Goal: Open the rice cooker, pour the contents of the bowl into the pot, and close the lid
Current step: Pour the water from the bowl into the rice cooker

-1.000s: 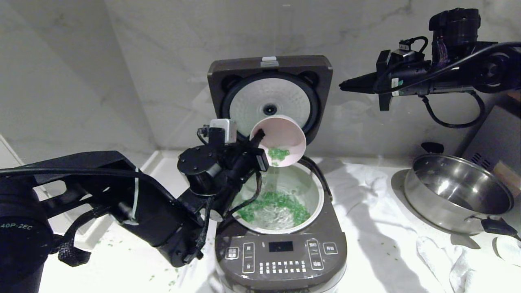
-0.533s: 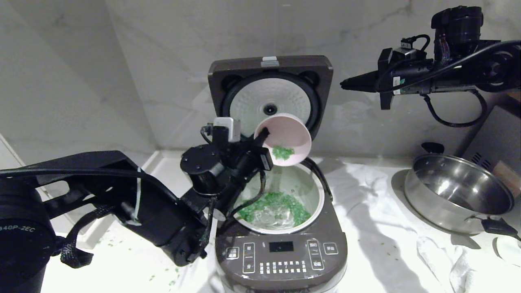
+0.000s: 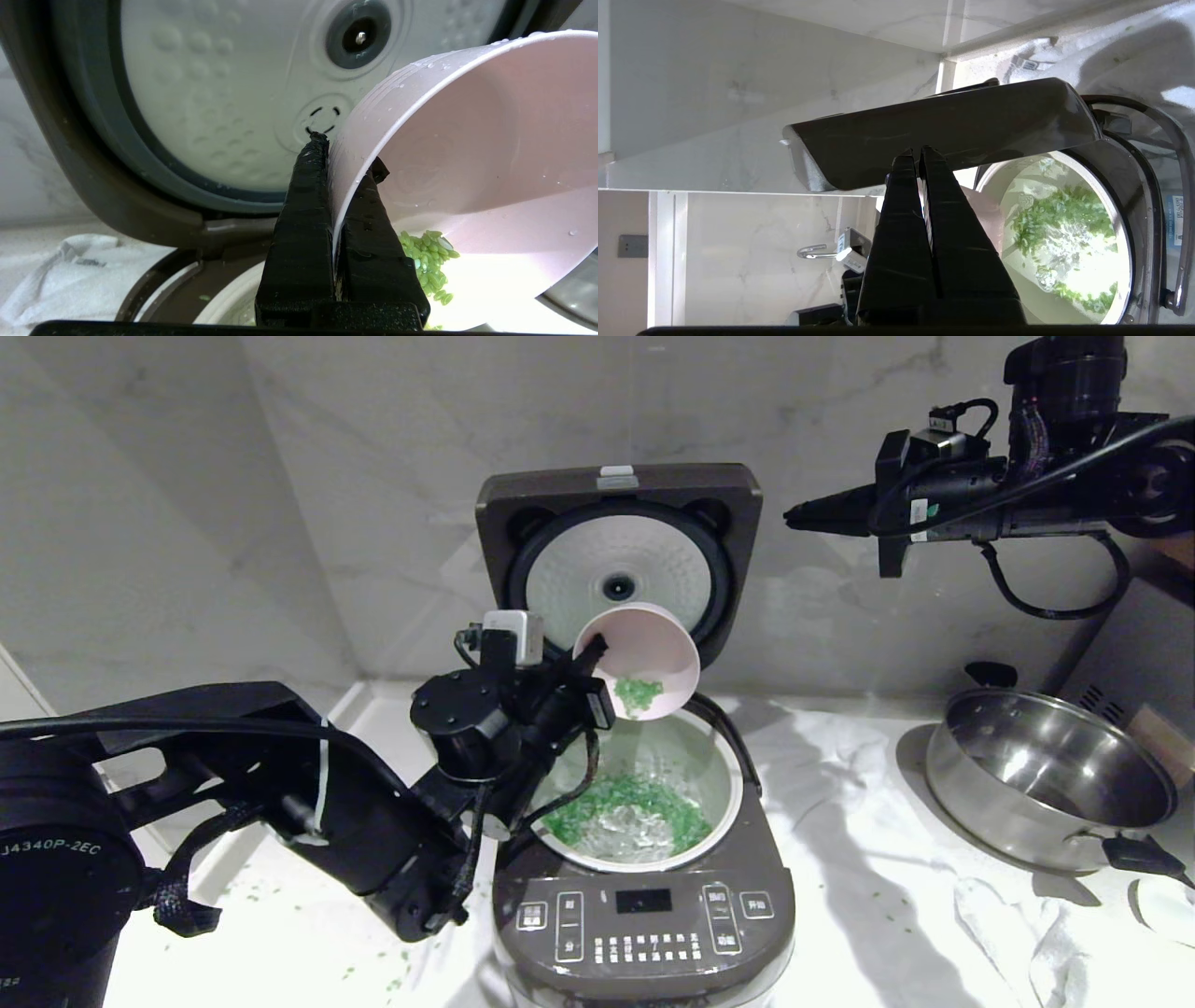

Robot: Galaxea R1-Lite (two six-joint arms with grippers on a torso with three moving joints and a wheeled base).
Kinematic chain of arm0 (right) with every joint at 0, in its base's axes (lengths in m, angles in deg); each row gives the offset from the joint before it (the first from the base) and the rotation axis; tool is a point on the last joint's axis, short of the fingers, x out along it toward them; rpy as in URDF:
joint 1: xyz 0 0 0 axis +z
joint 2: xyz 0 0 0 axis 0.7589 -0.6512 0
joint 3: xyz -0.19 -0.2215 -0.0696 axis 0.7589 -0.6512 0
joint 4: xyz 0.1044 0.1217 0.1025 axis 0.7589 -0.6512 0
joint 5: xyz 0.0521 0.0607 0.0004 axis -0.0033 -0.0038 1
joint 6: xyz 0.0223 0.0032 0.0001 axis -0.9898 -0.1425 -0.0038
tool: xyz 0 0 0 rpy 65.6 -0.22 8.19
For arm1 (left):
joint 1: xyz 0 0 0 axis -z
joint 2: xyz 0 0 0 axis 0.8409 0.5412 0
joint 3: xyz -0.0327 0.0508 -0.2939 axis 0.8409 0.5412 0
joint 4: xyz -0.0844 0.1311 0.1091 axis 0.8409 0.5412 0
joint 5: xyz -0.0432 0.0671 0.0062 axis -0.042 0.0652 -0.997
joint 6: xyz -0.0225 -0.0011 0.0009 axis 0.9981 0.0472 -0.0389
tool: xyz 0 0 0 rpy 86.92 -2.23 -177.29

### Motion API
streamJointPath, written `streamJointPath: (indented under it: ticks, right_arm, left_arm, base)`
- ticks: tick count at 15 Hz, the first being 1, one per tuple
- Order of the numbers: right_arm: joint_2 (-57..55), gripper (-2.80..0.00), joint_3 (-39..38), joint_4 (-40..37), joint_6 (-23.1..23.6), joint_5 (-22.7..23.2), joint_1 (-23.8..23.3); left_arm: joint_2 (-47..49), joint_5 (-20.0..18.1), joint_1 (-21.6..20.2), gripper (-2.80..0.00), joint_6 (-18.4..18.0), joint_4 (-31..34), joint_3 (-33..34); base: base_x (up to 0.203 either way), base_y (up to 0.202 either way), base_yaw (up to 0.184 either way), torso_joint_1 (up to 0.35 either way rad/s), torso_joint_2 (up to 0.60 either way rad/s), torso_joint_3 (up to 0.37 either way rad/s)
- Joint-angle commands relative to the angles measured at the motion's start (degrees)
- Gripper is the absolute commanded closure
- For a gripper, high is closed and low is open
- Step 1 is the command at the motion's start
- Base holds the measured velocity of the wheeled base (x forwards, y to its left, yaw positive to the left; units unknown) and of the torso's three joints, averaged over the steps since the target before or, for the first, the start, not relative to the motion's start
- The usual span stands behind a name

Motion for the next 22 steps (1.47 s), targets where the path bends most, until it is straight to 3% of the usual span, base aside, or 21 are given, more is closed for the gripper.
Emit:
streamJointPath:
  ticks: [1,3,5,8,11,14,17,20,22]
  right_arm:
    - [0.35,0.0,0.18,-0.08,-0.32,0.23,0.05]
    - [0.35,0.0,0.09,-0.08,-0.26,0.14,-0.04]
    - [0.44,0.0,-0.19,-0.08,-0.32,0.14,-0.04]
    - [1.68,0.0,-1.49,-0.08,-0.23,0.14,-0.04]
    - [3.37,0.0,-3.64,-0.08,-0.23,0.14,0.05]
    - [7.27,0.0,-7.56,-0.06,-0.09,0.14,-0.01]
    - [10.9,0.0,-12.14,-0.09,0.07,0.06,-0.24]
    - [18.34,0.0,-19.86,-1.45,2.89,-0.17,-0.08]
    - [22.64,0.0,-23.47,-1.7,4.33,-0.2,-0.21]
  left_arm:
    - [-0.06,-0.06,-0.52,0.0,-0.1,-0.54,-0.56]
    - [-0.48,-0.47,-1.15,0.0,-0.38,-0.54,-3.94]
    - [-1.75,-0.87,0.3,0.0,-0.34,-0.54,-2.97]
    - [-6.66,-1.81,-1.46,0.0,-0.27,0.59,-4.04]
    - [-11.71,-2.12,-2.5,0.0,0.06,11.47,-2.77]
    - [-16.19,-3.79,-3.06,0.0,0.26,26.5,-0.22]
    - [-19.42,-4.56,-3.04,0.0,1.4,36.47,0.3]
    - [-25.37,-8.82,-3.86,0.0,2.39,50.47,1.02]
    - [-27.51,-9.45,-5.93,0.0,2.64,55.2,0.41]
  base:
    - [0.0,0.0,0.0,0.0,0.0,0.0]
    - [0.0,0.0,0.0,0.0,0.0,0.0]
    - [0.0,0.0,0.0,0.0,0.0,0.0]
    - [0.0,0.0,0.0,0.0,0.0,0.0]
    - [0.0,0.0,0.0,0.0,0.0,0.0]
    - [0.0,0.0,0.0,0.0,0.0,0.0]
    - [0.0,0.0,0.0,0.0,0.0,0.0]
    - [0.0,0.0,0.0,0.0,0.0,0.0]
    - [0.0,0.0,0.0,0.0,0.0,0.0]
